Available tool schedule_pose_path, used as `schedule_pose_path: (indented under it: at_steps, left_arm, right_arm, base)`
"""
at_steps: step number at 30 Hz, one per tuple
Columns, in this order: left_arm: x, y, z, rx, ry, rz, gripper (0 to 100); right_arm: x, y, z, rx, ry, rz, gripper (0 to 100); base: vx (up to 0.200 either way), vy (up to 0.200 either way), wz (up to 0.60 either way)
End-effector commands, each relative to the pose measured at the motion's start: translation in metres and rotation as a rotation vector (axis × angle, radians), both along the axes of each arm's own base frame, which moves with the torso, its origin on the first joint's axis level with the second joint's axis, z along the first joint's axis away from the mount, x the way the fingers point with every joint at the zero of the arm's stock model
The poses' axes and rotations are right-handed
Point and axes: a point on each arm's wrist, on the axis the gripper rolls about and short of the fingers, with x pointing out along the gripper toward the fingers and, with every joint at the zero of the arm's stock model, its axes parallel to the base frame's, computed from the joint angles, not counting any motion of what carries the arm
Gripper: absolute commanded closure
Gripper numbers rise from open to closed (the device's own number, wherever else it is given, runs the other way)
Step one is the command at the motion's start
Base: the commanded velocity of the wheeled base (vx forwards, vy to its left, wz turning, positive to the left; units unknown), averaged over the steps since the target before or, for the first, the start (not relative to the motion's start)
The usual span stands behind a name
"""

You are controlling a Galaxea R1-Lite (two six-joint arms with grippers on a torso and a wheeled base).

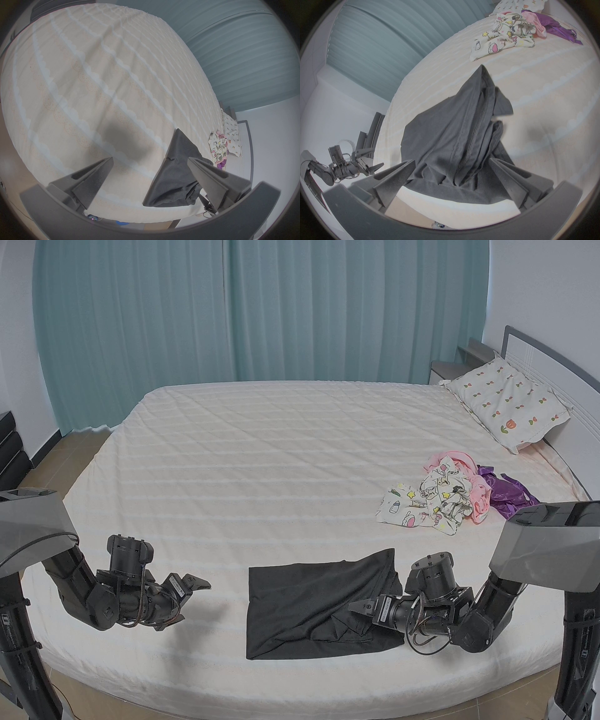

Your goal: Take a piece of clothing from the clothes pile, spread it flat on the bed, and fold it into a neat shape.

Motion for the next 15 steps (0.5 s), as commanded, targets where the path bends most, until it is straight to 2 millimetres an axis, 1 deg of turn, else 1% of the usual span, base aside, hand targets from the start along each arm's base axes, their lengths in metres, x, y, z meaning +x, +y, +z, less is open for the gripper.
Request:
schedule_pose_path:
  at_steps: [1, 4, 6, 7, 9, 13, 15]
  left_arm:
    - [0.000, 0.000, 0.000, 0.000, 0.001, -0.001, 0]
    - [0.000, 0.000, 0.000, 0.000, 0.001, -0.001, 0]
    - [0.000, 0.000, -0.001, 0.001, 0.003, -0.001, 0]
    - [0.000, 0.000, 0.000, -0.001, 0.000, -0.002, 0]
    - [0.000, 0.000, -0.001, 0.001, 0.003, -0.001, 0]
    - [0.000, 0.000, -0.001, 0.000, 0.001, -0.001, 0]
    - [0.000, 0.000, -0.001, -0.001, 0.001, -0.002, 0]
  right_arm:
    - [-0.008, 0.006, -0.004, -0.008, 0.017, 0.028, 0]
    - [-0.010, 0.009, -0.005, -0.011, 0.022, 0.038, 0]
    - [-0.010, 0.011, -0.008, -0.015, 0.027, 0.042, 0]
    - [-0.010, 0.015, -0.012, -0.020, 0.026, 0.052, 0]
    - [-0.005, 0.018, -0.012, -0.012, 0.011, 0.053, 0]
    - [-0.003, 0.025, -0.019, -0.014, 0.012, 0.062, 0]
    - [-0.001, 0.026, -0.019, -0.011, 0.006, 0.060, 0]
  base:
    - [0.000, 0.000, 0.00]
    - [0.000, 0.000, 0.00]
    - [0.000, 0.000, 0.00]
    - [0.000, 0.000, 0.00]
    - [0.000, 0.000, 0.00]
    - [0.000, 0.000, 0.00]
    - [0.000, 0.000, 0.00]
